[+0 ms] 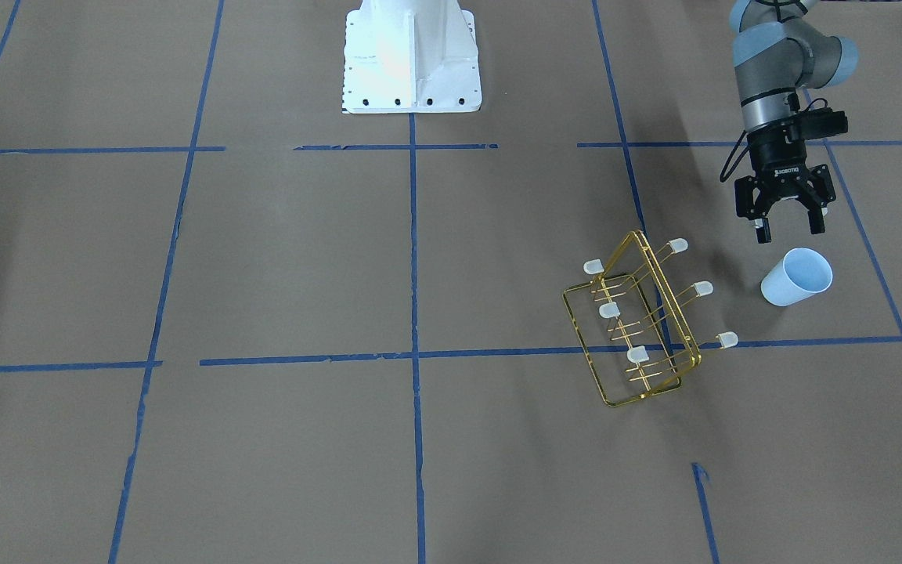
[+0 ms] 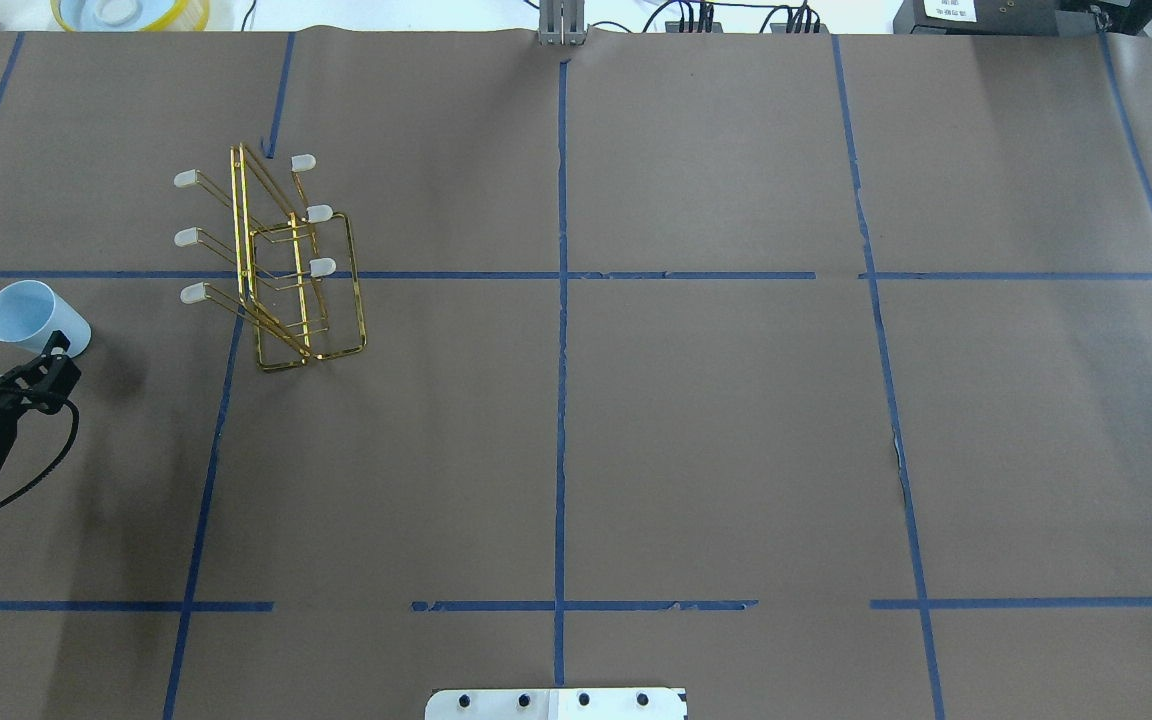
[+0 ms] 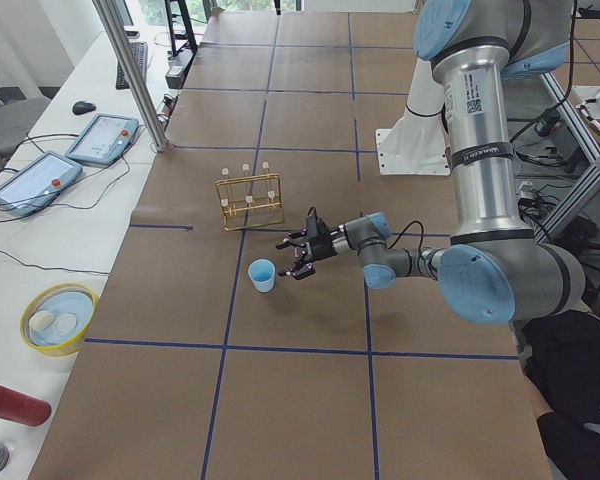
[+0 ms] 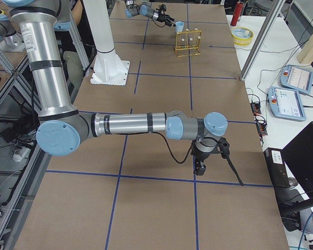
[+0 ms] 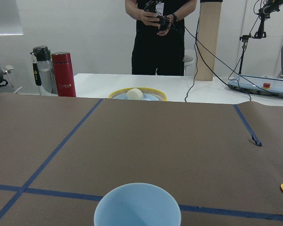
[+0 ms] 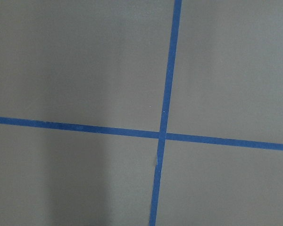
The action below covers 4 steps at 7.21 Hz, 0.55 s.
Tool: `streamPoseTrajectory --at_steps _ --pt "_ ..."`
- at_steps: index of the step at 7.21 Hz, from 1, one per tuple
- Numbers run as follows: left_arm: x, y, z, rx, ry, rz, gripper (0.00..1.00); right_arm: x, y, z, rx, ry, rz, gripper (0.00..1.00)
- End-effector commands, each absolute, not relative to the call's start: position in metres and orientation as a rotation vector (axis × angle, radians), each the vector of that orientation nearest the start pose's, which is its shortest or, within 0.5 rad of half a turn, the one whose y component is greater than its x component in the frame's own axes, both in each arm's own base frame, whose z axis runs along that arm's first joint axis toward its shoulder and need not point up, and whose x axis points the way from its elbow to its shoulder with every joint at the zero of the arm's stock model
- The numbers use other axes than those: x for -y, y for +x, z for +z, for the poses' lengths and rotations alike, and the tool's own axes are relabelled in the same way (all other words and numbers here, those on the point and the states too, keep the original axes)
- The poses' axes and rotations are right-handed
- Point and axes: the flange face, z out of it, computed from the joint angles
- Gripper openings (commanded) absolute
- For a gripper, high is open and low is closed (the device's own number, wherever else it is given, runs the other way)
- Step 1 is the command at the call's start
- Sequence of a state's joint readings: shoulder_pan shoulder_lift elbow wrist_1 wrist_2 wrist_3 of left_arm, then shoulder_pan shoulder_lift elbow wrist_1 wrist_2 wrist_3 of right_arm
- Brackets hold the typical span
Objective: Hang cup on cup holder
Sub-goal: 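Move the left gripper down toward the light blue cup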
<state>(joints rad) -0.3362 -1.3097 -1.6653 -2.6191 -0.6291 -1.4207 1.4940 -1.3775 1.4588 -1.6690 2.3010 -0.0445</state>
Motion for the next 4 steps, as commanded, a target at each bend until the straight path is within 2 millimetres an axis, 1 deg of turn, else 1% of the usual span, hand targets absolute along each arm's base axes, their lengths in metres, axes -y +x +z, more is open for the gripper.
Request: streamPoseTrajectory --at_steps 1,3,4 --pt "0.333 0.302 0.621 -0.543 1.063 -0.567 0.98 0.574 0.023 0.624 0.73 -0.028 -0.11 1.0" --pt "0.34 0.324 0.631 -0.536 1.06 -0.559 0.98 0.574 0.023 0.624 0.73 -0.028 -0.11 1.0" --pt "0.341 0.328 0.634 -0.531 1.057 -0.553 0.98 0.574 0.023 0.624 0.73 -0.028 -0.11 1.0"
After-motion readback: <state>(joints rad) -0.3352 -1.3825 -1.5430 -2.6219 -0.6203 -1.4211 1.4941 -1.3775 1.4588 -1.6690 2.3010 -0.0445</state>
